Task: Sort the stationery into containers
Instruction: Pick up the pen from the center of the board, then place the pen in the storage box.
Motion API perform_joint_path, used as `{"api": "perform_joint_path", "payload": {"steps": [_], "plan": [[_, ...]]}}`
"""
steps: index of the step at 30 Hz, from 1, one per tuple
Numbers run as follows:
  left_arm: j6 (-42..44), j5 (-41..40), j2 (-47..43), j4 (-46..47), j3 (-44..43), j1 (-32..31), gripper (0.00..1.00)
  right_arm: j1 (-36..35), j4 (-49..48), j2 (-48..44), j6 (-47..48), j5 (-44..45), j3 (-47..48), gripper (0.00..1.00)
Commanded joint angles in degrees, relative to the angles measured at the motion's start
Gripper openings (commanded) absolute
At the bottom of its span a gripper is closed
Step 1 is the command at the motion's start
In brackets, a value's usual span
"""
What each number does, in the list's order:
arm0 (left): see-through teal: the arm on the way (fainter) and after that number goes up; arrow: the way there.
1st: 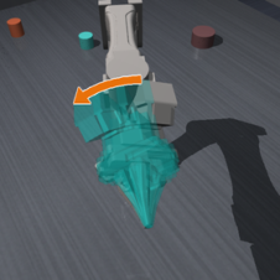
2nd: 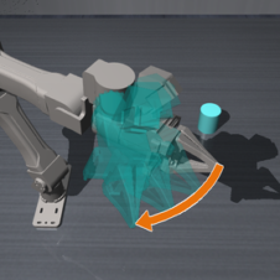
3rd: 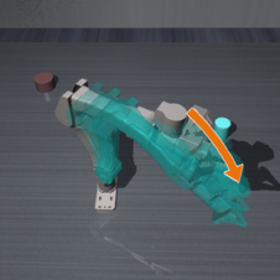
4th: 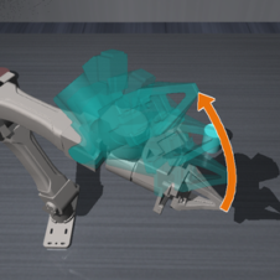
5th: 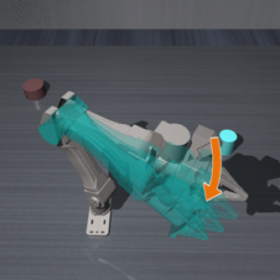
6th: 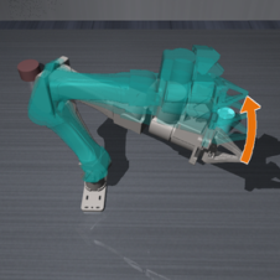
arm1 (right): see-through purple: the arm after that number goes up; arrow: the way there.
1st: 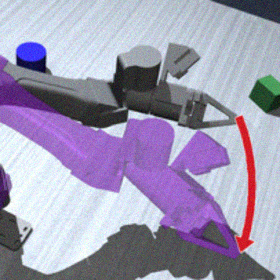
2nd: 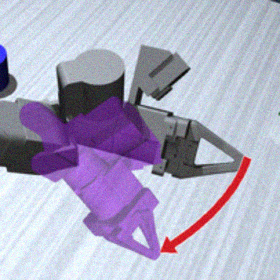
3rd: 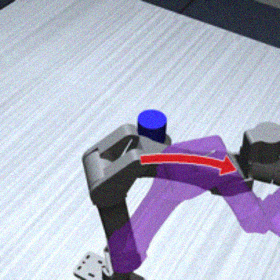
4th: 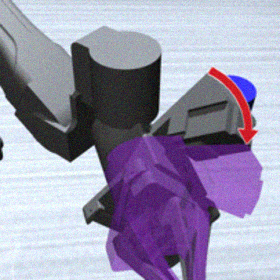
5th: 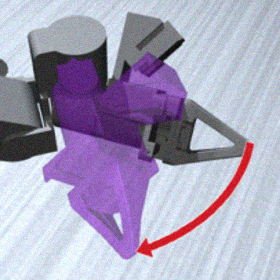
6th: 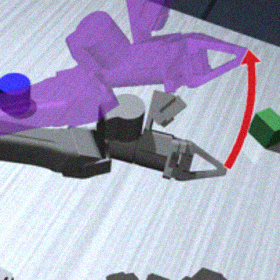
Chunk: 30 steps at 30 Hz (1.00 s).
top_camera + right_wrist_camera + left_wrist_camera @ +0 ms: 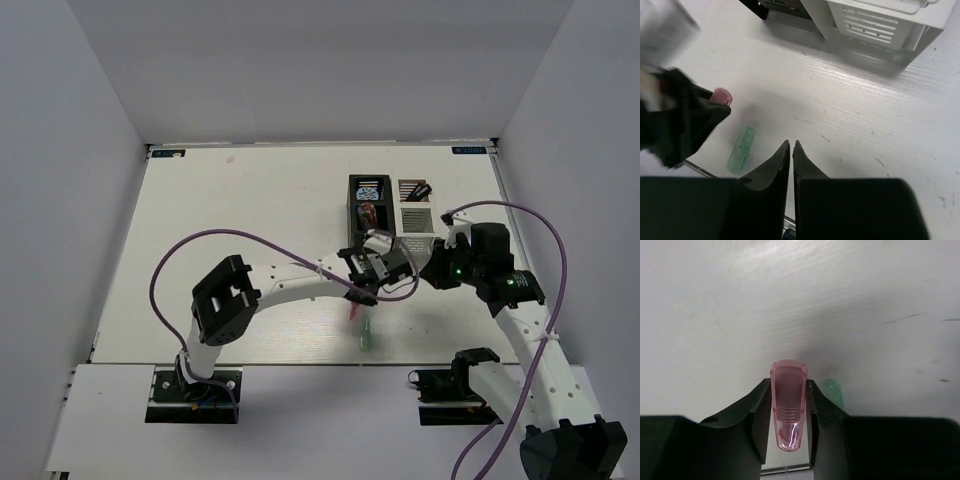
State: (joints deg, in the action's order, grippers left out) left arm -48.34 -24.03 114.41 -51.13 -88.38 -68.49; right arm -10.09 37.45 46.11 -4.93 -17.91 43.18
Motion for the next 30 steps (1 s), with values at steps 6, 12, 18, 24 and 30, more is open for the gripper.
{"api": "perform_joint_path", "payload": {"steps": [6,12,18,24,30], "plan": [[20.71,-4.1,-9.99,12.53,-10.77,1.6,0.0,0.51,1.65,-4.52,9.58,-6.41,-2.57,0.42],[27.06,4.48,-7.02,31.43,-13.3,5.46,0.0,0.68,3.07,-7.34,15.39,-8.72,-5.03,0.0],[28.21,13.3,1.5,40.4,-22.27,9.25,0.0,1.3,1.66,-7.61,14.69,-5.21,-6.18,0.0],[29.0,17.7,7.22,52.87,-22.62,11.01,0.0,2.44,0.96,-7.35,14.25,-4.41,-6.79,0.0],[28.21,19.28,9.69,57.02,-21.05,13.11,0.0,3.14,0.69,-6.82,14.25,-4.59,-6.97,0.0]]}}
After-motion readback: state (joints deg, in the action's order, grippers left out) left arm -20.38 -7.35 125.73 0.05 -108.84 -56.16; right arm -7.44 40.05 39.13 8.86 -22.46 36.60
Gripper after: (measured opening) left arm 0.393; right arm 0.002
